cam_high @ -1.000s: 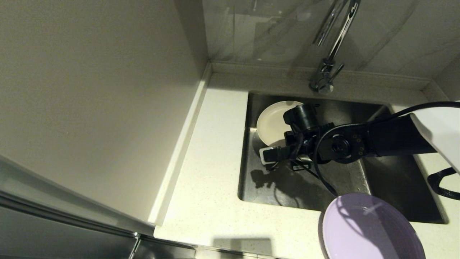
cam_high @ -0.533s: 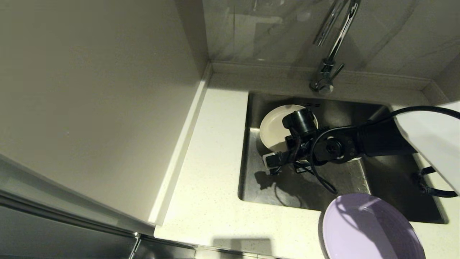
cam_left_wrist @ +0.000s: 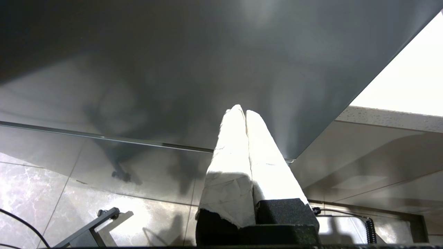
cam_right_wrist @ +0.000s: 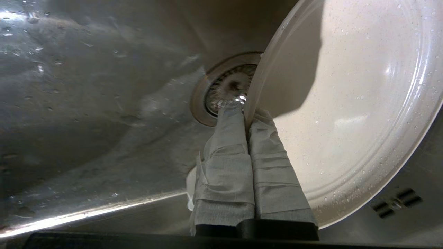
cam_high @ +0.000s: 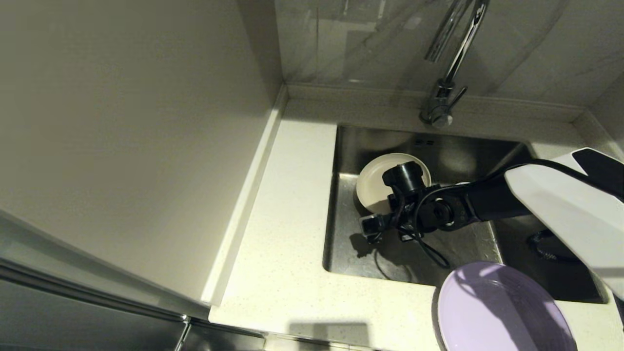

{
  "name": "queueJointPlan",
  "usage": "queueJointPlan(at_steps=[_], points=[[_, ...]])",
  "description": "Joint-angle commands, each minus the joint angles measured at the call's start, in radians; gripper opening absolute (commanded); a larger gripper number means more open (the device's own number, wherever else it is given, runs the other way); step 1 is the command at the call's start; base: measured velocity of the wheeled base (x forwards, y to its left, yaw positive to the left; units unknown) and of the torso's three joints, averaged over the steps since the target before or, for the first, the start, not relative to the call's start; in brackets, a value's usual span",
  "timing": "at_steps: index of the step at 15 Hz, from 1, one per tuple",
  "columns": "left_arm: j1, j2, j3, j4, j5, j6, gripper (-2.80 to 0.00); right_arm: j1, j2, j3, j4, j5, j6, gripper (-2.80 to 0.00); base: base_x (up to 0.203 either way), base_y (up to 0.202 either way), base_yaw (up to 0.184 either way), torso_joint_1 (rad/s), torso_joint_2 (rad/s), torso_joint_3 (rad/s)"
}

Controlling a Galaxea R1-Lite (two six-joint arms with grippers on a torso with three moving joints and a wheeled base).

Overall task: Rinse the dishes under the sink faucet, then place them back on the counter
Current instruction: Put a plate into the sink

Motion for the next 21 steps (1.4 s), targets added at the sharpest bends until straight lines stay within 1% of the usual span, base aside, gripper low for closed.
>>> queueJointPlan(at_steps=[1, 4, 5, 7, 11, 14, 18, 21], points=[[0.0, -0.003, 0.0, -0.001, 0.0, -0.001, -2.8, -0.003, 0.022, -0.005, -0.002, -0.003, -0.008, -2.8, 0.0, 0.0, 0.0, 0.0, 0.0, 0.0], [0.0, -0.003, 0.0, -0.001, 0.0, -0.001, -2.8, -0.004, 0.025, 0.001, -0.003, -0.001, -0.013, -2.8, 0.0, 0.0, 0.0, 0.0, 0.0, 0.0], [0.0, -0.003, 0.0, -0.001, 0.0, -0.001, -2.8, -0.003, 0.025, 0.003, -0.01, 0.002, -0.01, 0.0, 0.0, 0.0, 0.0, 0.0, 0.0, 0.0], [0.0, -0.003, 0.0, -0.001, 0.0, -0.001, -2.8, -0.003, 0.022, 0.009, -0.051, 0.005, -0.009, 0.0, 0.0, 0.0, 0.0, 0.0, 0.0, 0.0], [0.0, -0.003, 0.0, -0.001, 0.0, 0.001, -2.8, -0.003, 0.011, 0.001, -0.089, 0.005, -0.002, 0.0, 0.0, 0.0, 0.0, 0.0, 0.0, 0.0], [0.0, -0.003, 0.0, -0.001, 0.0, -0.001, -2.8, -0.003, -0.04, -0.007, -0.094, 0.005, 0.0, 0.0, 0.0, 0.0, 0.0, 0.0, 0.0, 0.0], [0.0, -0.003, 0.0, -0.001, 0.0, -0.001, -2.8, -0.003, -0.198, 0.003, -0.089, 0.006, 0.014, 0.0, 0.0, 0.0, 0.0, 0.0, 0.0, 0.0], [0.0, -0.003, 0.0, -0.001, 0.0, -0.001, -2.8, -0.008, -0.361, 0.073, -0.073, 0.015, 0.074, 0.0, 0.0, 0.0, 0.0, 0.0, 0.0, 0.0]])
